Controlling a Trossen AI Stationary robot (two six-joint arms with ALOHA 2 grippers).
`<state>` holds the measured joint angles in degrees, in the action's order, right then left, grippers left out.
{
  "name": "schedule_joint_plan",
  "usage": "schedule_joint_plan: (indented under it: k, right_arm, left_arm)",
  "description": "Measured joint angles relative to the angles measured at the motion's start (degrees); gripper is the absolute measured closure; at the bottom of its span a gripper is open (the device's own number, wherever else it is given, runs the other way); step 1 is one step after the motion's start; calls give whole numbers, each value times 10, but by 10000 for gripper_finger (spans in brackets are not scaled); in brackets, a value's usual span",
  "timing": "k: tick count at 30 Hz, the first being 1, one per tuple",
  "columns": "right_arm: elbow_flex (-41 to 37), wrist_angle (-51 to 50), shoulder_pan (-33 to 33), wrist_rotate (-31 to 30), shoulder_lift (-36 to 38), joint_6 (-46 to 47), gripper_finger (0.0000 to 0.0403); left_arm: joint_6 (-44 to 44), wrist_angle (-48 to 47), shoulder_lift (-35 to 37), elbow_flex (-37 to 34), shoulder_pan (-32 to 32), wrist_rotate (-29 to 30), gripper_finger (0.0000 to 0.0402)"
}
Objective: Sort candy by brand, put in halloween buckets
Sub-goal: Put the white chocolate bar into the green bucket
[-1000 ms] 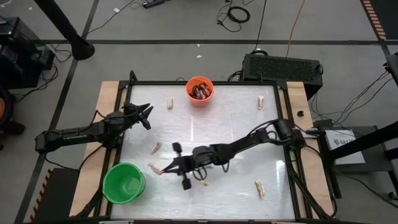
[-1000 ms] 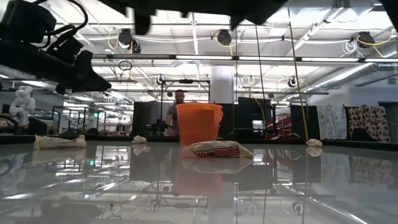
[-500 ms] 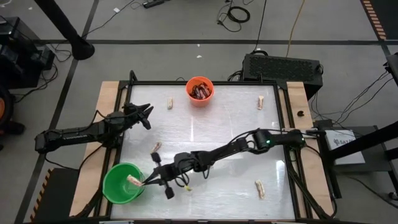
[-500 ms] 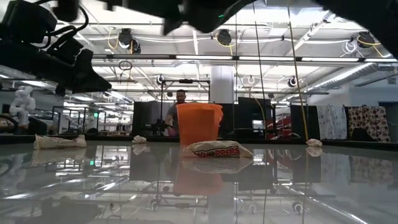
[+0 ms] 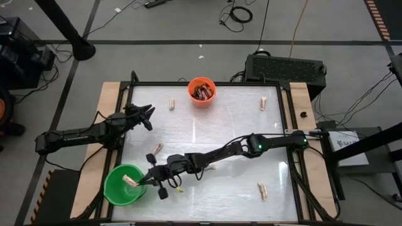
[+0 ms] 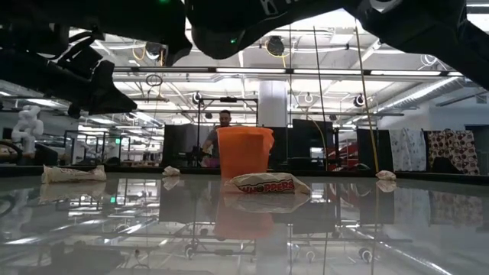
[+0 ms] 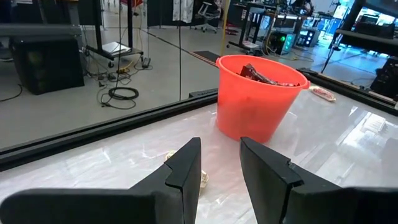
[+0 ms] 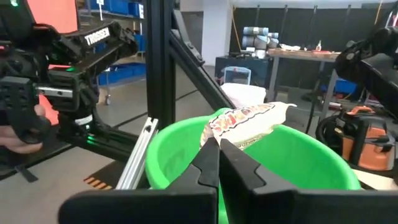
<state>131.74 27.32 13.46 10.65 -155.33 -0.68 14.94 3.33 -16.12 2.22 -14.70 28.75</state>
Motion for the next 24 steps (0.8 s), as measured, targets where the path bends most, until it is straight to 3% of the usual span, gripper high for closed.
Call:
schedule_joint_plan:
  k: [12, 20, 24]
  right_arm:
    - [0, -16, -3, 2, 0, -7, 393]
    - [0, -24, -5, 2, 1, -25, 319]
    - [0, -105, -9, 2, 31, -63, 289]
  left_arm:
    - [13, 0, 0, 0, 0, 0, 283]
    - [12, 0, 0, 0, 0, 0, 283]
    - [12, -12, 0, 0, 0, -1, 283]
